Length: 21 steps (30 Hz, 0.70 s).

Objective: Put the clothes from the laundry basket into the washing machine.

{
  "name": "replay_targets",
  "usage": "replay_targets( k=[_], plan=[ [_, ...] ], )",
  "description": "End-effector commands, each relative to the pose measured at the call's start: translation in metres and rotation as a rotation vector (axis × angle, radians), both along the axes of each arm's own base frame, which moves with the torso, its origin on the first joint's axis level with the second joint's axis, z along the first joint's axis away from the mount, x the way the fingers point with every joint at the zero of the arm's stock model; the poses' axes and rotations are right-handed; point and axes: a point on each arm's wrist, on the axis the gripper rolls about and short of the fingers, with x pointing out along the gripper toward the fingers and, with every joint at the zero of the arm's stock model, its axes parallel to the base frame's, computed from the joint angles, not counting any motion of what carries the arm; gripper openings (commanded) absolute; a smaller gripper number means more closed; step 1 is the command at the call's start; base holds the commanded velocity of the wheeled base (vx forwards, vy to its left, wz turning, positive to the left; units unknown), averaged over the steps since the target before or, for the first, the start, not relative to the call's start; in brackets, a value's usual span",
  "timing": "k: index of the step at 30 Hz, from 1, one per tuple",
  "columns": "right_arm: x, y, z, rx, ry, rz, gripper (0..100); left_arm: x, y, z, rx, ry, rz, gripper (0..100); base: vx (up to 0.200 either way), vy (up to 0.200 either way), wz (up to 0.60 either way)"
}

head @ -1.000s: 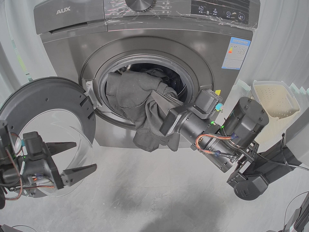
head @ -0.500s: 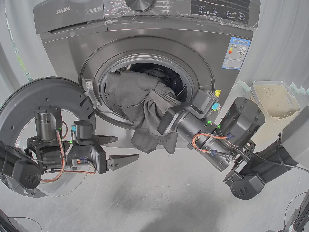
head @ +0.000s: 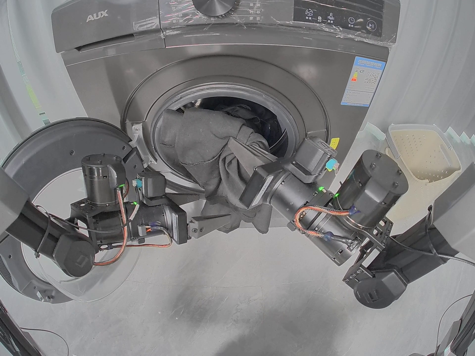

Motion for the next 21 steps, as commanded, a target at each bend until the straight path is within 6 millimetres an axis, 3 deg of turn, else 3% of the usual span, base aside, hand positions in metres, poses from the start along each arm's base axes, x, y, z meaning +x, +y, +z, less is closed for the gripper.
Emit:
replay_targets(
  k=[1, 15, 21],
  plan=[
    [-0.002, 0.0, 0.001, 0.001, -0.001, 0.004, 0, 0.016, -0.004, -0.015, 0.005, 0.025, 0.012, 100, 0.0, 0.0, 0.0],
    [-0.002, 0.001, -0.002, -0.003, 0.002, 0.004, 0, 0.03, -0.014, -0.007, -0.021, -0.014, 0.003, 100, 0.0, 0.0, 0.0],
    [0.002, -0.002, -0.002, -0.004, 0.003, -0.007, 0, 0.013, -0.017, -0.002, -0.031, -0.005, -0.023, 100, 0.0, 0.0, 0.0]
  ],
)
